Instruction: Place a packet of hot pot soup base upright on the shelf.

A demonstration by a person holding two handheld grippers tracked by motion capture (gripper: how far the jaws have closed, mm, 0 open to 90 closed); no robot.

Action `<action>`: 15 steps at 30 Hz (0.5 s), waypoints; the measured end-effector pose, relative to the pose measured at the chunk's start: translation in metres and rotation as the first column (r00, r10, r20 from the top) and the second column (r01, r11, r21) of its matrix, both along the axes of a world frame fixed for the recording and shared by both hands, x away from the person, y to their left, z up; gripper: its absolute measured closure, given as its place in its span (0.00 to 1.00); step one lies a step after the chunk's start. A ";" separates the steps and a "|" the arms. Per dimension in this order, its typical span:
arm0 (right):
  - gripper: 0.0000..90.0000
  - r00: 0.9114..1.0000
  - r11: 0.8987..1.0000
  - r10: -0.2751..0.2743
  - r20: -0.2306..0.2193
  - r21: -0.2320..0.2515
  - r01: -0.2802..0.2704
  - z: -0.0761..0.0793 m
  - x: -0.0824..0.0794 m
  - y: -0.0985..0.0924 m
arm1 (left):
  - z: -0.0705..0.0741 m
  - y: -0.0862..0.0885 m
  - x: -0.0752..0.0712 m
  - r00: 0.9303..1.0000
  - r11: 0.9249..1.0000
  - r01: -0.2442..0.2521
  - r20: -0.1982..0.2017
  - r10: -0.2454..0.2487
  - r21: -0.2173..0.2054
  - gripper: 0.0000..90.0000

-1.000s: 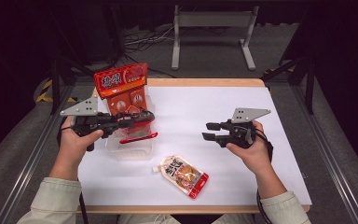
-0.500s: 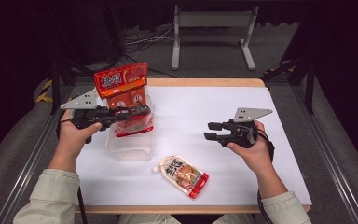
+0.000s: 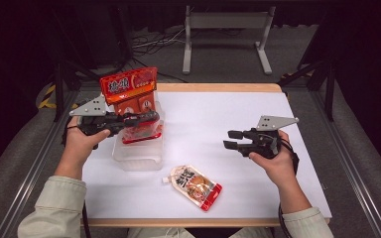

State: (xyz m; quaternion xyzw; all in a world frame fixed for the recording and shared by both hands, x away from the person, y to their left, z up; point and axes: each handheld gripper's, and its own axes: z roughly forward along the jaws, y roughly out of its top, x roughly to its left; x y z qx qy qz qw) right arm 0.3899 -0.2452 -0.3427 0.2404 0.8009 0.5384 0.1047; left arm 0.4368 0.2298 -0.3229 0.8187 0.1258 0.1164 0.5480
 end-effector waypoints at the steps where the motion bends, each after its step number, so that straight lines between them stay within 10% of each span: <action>1: 0.63 1.000 1.000 -0.004 -0.002 0.002 0.004 0.000 -0.001 -0.001 | -0.002 -0.001 0.000 1.000 1.000 0.000 -0.004 0.000 -0.003 0.99; 15: 0.63 1.000 1.000 -0.001 -0.010 0.011 0.001 -0.001 0.000 -0.002 | -0.018 0.001 0.003 0.999 0.999 0.031 -0.040 -0.031 0.014 0.99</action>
